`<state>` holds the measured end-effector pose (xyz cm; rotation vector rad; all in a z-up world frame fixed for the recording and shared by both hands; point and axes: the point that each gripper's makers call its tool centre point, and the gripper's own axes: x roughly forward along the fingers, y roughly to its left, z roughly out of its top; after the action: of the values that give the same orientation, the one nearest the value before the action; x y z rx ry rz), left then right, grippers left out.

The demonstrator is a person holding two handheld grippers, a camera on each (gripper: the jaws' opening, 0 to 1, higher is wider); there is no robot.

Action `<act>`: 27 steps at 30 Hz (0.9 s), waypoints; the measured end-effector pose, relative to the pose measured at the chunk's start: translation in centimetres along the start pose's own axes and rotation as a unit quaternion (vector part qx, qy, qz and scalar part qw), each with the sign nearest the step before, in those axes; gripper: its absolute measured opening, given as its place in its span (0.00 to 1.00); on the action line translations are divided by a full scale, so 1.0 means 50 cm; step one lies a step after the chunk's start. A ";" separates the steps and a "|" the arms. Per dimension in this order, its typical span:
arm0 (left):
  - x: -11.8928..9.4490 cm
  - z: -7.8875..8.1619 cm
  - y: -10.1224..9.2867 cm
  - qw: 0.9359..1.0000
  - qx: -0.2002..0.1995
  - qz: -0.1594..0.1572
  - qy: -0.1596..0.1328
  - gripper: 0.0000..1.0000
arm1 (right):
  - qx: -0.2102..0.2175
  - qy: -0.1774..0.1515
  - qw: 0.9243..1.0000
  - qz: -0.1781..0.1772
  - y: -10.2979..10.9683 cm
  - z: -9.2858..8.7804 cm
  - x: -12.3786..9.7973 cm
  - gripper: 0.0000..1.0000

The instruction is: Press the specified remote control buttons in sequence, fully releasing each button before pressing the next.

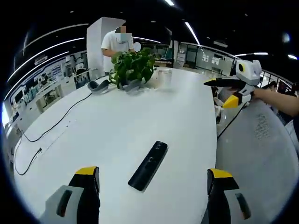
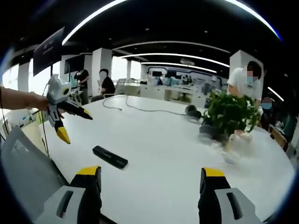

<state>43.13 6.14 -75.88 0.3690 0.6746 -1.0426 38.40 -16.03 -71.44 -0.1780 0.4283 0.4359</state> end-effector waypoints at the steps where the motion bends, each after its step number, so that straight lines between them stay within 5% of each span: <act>1: 0.005 -0.002 -0.001 1.000 0.005 -0.005 0.008 1.00 | -0.002 0.002 1.000 0.000 0.001 -0.001 0.000 0.86; 12: 0.069 -0.002 0.010 0.999 0.004 -0.038 0.036 1.00 | 0.002 0.003 1.000 -0.003 -0.002 -0.003 -0.002 0.85; 27: 0.127 -0.054 0.012 0.991 0.026 -0.068 0.109 1.00 | 0.003 0.011 1.000 -0.002 -0.003 -0.009 -0.002 0.82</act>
<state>44.84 3.77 -82.15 0.4930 0.8798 -1.1619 38.23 -16.32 -71.78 -0.1784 0.4502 0.4283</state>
